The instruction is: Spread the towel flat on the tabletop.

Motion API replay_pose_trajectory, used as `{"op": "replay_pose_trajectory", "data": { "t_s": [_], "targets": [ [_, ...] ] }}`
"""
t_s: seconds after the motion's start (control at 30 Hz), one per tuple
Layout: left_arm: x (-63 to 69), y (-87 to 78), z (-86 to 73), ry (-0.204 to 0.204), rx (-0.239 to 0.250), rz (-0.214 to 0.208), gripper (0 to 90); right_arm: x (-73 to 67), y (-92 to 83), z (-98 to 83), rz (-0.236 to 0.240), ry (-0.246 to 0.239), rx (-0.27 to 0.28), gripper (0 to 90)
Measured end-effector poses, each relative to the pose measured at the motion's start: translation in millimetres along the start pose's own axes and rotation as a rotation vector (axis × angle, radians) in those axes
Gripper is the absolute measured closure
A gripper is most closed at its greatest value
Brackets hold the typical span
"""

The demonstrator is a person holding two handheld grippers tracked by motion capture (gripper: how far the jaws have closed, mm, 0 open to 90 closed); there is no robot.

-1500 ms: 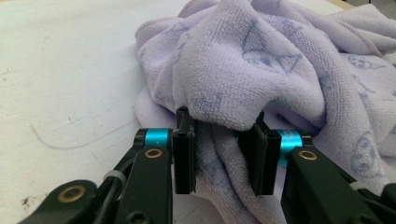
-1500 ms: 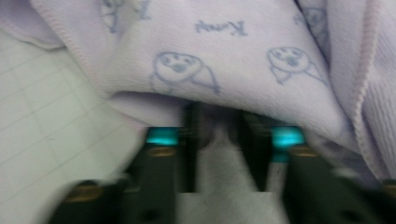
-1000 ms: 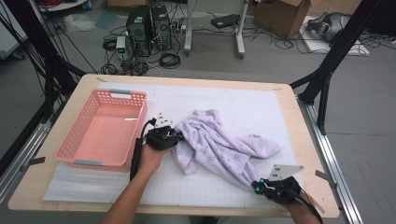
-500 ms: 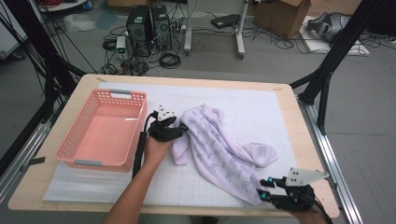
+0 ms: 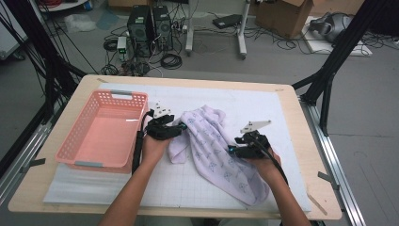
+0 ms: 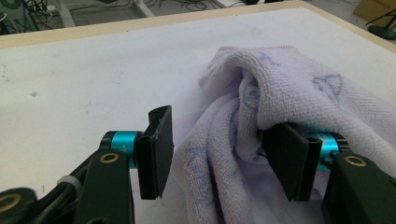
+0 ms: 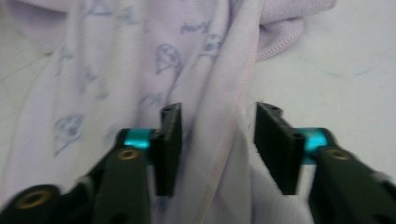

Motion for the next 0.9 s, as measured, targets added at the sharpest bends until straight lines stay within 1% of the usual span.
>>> {"op": "replay_pose_trajectory", "data": {
  "t_s": [0.03,0.07,0.1,0.13,0.17,0.2,0.23,0.27,0.3,0.33,0.37,0.4,0.43,0.47,0.5,0.57,0.6,0.63,0.7,0.73,0.77,0.83,0.87,0.9],
  "targets": [
    [-0.4,0.4,-0.3,-0.002,-0.002,-0.001,43.6,5.0,3.4,2.2,0.015,-0.01,-0.005,77.4],
    [-0.6,1.1,-0.8,-0.006,-0.003,-0.007,43.6,9.7,4.8,4.4,0.0,-0.023,-0.011,83.2],
    [-0.9,1.6,-1.1,-0.007,-0.006,-0.009,43.6,15.2,4.2,6.7,-0.038,-0.033,-0.003,84.4],
    [-0.8,2.4,-1.6,-0.012,-0.008,-0.013,43.4,21.7,1.1,8.7,-0.095,-0.027,0.016,84.9],
    [-0.3,3.0,-1.9,-0.012,-0.013,-0.019,43.1,30.2,-2.9,10.2,-0.144,0.003,0.049,85.3],
    [0.3,3.5,-2.2,-0.009,-0.016,-0.02,43.0,40.4,-7.2,11.0,-0.177,0.044,0.08,85.4],
    [1.1,4.0,-2.3,-0.005,-0.018,-0.023,43.1,50.3,-11.0,11.3,-0.213,0.086,0.092,85.4],
    [2.0,4.6,-2.2,-0.003,-0.018,-0.025,43.0,59.4,-14.7,11.6,-0.259,0.116,0.092,85.4],
    [2.8,5.2,-2.5,-0.001,-0.018,-0.029,42.9,68.4,-18.8,11.0,-0.304,0.134,0.104,85.3],
    [3.6,5.5,-2.7,0.0,-0.024,-0.032,42.8,75.9,-23.2,10.1,-0.35,0.169,0.115,85.3],
    [4.6,6.6,-3.2,-0.001,-0.027,-0.037,42.4,82.8,-28.1,8.8,-0.405,0.191,0.125,85.3],
    [5.5,7.3,-4.0,0.002,-0.042,-0.046,41.6,88.5,-33.4,6.9,-0.466,0.222,0.135,85.4],
    [6.8,8.2,-4.7,0.005,-0.053,-0.052,41.3,95.0,-39.0,3.3,-0.505,0.264,0.165,85.5],
    [8.3,8.7,-5.2,0.014,-0.062,-0.054,41.5,100.8,-43.5,-1.0,-0.534,0.316,0.187,85.4],
    [9.6,9.1,-5.5,0.015,-0.066,-0.059,41.1,105.9,-47.0,-5.7,-0.572,0.349,0.19,85.4],
    [12.4,8.9,-5.4,0.026,-0.072,-0.069,41.1,114.7,-52.6,-15.3,-0.622,0.421,0.179,84.7],
    [13.5,8.5,-5.1,0.029,-0.07,-0.075,41.0,116.4,-53.9,-18.0,-0.627,0.442,0.175,83.9],
    [14.0,7.7,-4.9,0.031,-0.071,-0.08,40.8,118.6,-54.7,-21.3,-0.615,0.456,0.166,81.6],
    [15.1,5.5,-4.9,0.028,-0.081,-0.095,39.5,120.8,-54.0,-26.4,-0.588,0.461,0.12,71.3],
    [15.7,3.8,-5.2,0.026,-0.088,-0.101,38.6,120.8,-54.4,-29.2,-0.576,0.456,0.105,68.6],
    [16.5,1.3,-5.7,0.028,-0.092,-0.109,38.2,120.4,-55.6,-32.2,-0.555,0.451,0.108,66.6],
    [19.3,-5.3,-6.9,0.035,-0.087,-0.117,38.1,117.2,-60.9,-38.5,-0.557,0.428,0.103,66.5],
    [20.4,-9.0,-7.6,0.042,-0.085,-0.122,38.1,116.8,-64.3,-41.5,-0.541,0.434,0.099,65.8],
    [22.4,-12.4,-8.5,0.042,-0.083,-0.13,38.1,115.3,-68.7,-44.4,-0.534,0.43,0.106,65.9]
  ]
}}
Point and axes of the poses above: each handheld gripper's, and its own axes: y roughly forward along the jaws, z roughly out of its top, x roughly to its right, the point moved 1 cm from there along y, roughly forward along the jaws, and after that the axes turned 2 degrees about -y, right-handed, at the moved point
